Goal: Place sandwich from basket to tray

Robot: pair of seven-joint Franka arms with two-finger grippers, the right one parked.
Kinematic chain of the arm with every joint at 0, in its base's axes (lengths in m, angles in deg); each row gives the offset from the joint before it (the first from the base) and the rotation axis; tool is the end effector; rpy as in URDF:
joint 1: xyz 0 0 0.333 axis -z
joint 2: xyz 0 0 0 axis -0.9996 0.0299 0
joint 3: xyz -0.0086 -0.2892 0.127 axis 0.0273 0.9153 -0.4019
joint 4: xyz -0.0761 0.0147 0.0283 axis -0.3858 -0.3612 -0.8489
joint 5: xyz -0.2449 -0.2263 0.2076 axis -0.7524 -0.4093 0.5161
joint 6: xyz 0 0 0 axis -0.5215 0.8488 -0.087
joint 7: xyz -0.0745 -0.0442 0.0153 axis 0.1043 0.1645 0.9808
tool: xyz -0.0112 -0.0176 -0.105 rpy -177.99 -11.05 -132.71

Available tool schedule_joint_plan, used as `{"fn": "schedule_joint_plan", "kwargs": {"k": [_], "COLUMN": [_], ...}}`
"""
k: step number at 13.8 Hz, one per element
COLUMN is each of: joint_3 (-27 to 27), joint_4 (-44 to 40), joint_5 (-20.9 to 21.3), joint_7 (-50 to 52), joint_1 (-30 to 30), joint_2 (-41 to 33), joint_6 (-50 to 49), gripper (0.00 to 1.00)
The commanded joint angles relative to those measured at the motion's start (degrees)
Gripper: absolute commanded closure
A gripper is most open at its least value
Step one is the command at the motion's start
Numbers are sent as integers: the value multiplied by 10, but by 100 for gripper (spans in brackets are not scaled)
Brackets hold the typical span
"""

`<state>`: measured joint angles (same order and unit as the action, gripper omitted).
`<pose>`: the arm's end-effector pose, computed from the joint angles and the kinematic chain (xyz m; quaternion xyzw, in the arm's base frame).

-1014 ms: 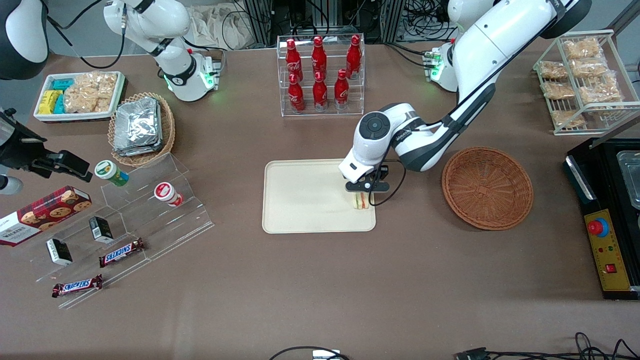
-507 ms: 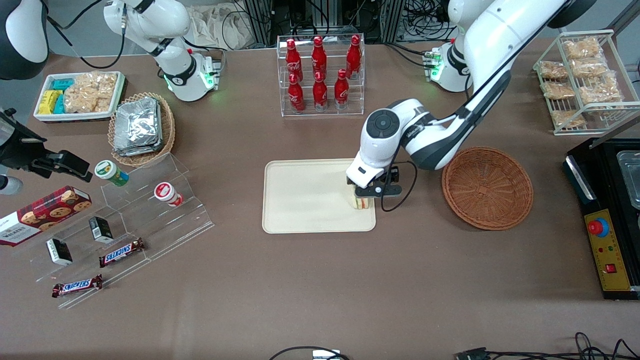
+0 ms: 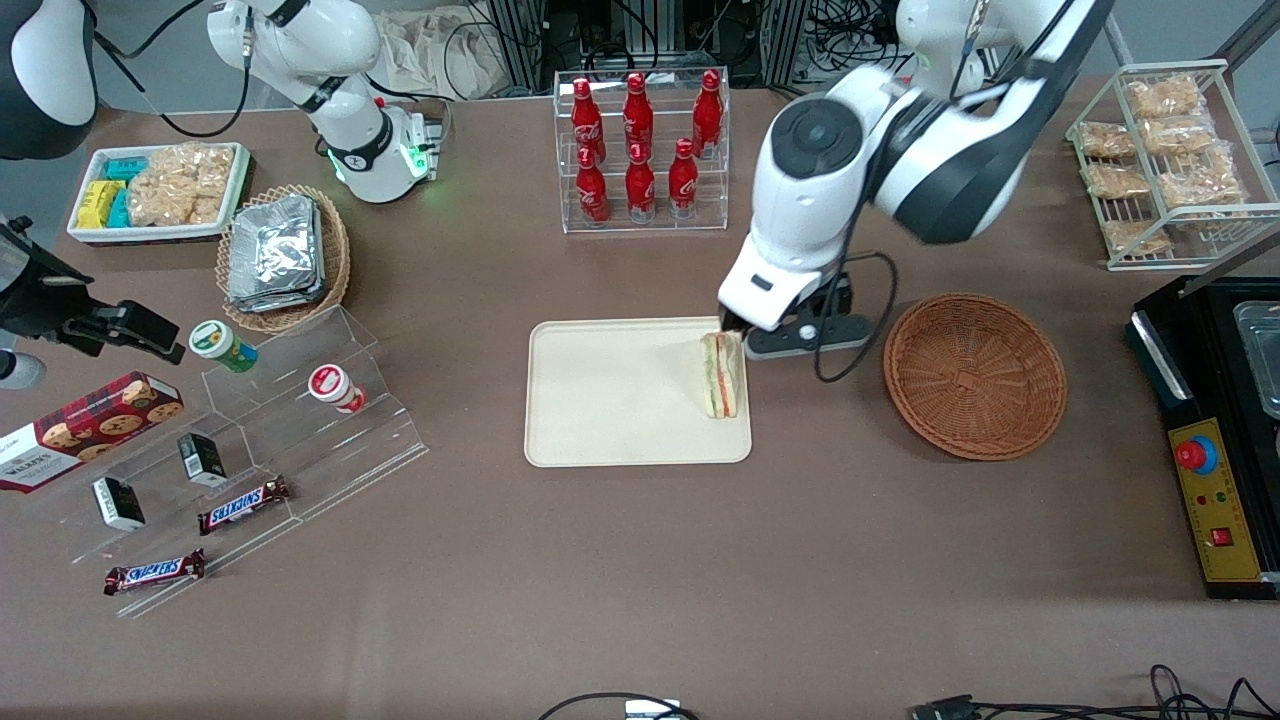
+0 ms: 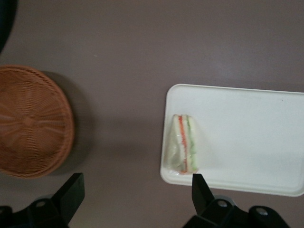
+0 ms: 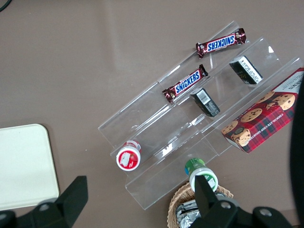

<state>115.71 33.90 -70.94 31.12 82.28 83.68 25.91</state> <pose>0.5198 -0.3444 0.5283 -0.9979 -0.0405 -0.0034 0.0497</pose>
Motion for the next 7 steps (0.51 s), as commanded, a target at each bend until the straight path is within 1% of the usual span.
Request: {"fn": "schedule_joint_plan", "kwargs": {"k": [1,3,4,5,6,7], "joint_3": [5,3,1,-10,-48,-101], "joint_4": [-43,-29,-16,-11,-9,-3], "joint_5": [-21,-69,-80,-88,-93,-105], "joint_7": [-66,-145,-174,-199,-229,-259], "joint_1": [-56,-114,-137,-142,-133,-99], "joint_2": [-22,-66,-80,-93,-102,-115], "joint_6": [-71,-84,-83,-84,-86,-83], "gripper": [0,0,0,0,0,0]}}
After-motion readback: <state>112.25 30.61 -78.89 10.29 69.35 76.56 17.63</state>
